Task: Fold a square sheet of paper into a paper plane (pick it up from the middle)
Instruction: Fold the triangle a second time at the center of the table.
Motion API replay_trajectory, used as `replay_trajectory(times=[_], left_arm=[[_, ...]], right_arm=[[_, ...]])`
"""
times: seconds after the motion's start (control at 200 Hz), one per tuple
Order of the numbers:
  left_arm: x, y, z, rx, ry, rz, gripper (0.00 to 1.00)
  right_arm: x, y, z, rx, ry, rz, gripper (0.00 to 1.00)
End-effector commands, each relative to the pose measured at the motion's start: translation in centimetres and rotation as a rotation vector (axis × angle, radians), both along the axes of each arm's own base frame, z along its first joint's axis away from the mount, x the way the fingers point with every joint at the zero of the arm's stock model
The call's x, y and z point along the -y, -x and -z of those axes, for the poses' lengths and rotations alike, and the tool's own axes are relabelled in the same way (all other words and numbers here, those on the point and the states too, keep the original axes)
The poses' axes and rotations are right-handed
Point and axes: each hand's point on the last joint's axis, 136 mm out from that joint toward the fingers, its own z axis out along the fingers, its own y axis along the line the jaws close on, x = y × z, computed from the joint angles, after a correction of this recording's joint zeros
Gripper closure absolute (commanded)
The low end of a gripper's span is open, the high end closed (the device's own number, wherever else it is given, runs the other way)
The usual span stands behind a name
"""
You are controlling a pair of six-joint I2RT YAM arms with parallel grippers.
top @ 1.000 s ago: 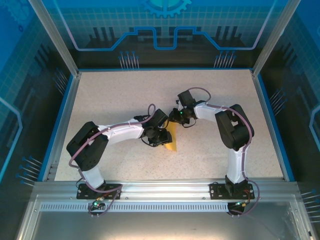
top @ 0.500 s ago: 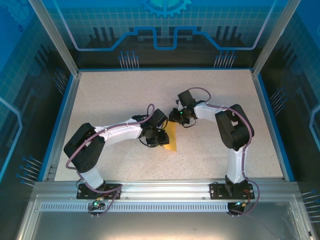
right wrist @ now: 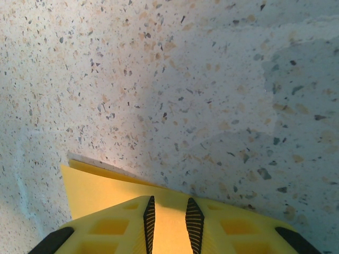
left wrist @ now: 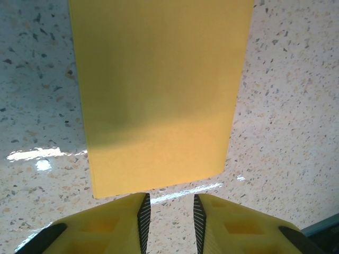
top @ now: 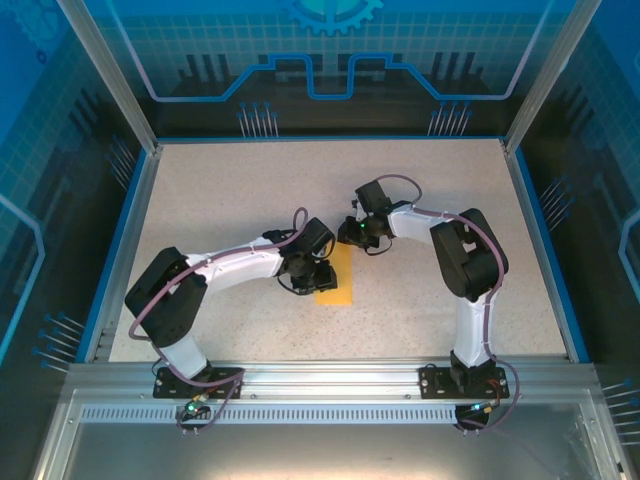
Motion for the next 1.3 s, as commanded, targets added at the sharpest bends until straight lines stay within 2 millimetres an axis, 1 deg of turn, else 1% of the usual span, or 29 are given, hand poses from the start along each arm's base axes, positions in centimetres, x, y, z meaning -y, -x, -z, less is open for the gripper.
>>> replay_trajectory(times=[0.0,0.025,0.065,0.135,0.195,0.295,0.39,0.515,0.63,0.8,0.93,1.055,1.215,1.295], left_arm=[[0.6,-0.4,-1.2,0.042,0.021,0.022,0.68],[0.4,-0.5,-1.0,0.042,0.008,0.017,0.68],[-0.1,-0.6,-0.6,0.042,-0.016,0.002,0.64],[-1.3,-0.8,0.2,0.032,-0.055,-0.030,0.60],[-1.8,-0.8,0.8,0.020,-0.069,-0.051,0.56],[-1.7,-0.6,1.6,-0.005,-0.061,-0.058,0.51],[-1.4,-0.5,2.2,-0.027,-0.055,-0.061,0.51],[-1.6,-0.3,2.5,-0.044,-0.076,-0.057,0.45],[-1.6,-0.2,2.8,-0.057,-0.085,-0.054,0.42],[-0.9,0.1,3.2,-0.074,-0.078,-0.034,0.42],[-0.9,0.1,3.7,-0.086,-0.093,-0.038,0.41],[-0.7,0.0,3.8,-0.085,-0.089,-0.034,0.41],[0.0,-0.1,3.4,-0.077,-0.072,-0.018,0.47],[0.2,-0.2,3.4,-0.076,-0.071,-0.015,0.48]], right_arm=[[1.9,4.2,4.9,-0.169,0.108,0.005,0.72],[1.9,4.1,4.9,-0.168,0.108,0.003,0.72],[1.8,4.1,4.8,-0.167,0.107,0.001,0.72],[1.8,4.2,4.9,-0.169,0.108,0.001,0.72],[1.8,4.2,4.9,-0.169,0.108,-0.003,0.72],[1.8,4.2,4.8,-0.170,0.108,-0.004,0.72],[1.8,4.2,4.9,-0.170,0.108,-0.005,0.72],[1.8,4.2,4.8,-0.169,0.108,-0.005,0.72],[1.7,4.2,4.8,-0.168,0.106,-0.006,0.72],[1.8,4.1,4.8,-0.167,0.106,-0.005,0.72],[1.8,4.2,4.9,-0.168,0.107,-0.007,0.72],[1.8,4.2,4.9,-0.168,0.108,-0.007,0.72],[1.8,4.2,4.9,-0.168,0.108,-0.007,0.72],[1.8,4.2,4.8,-0.168,0.108,-0.008,0.72]])
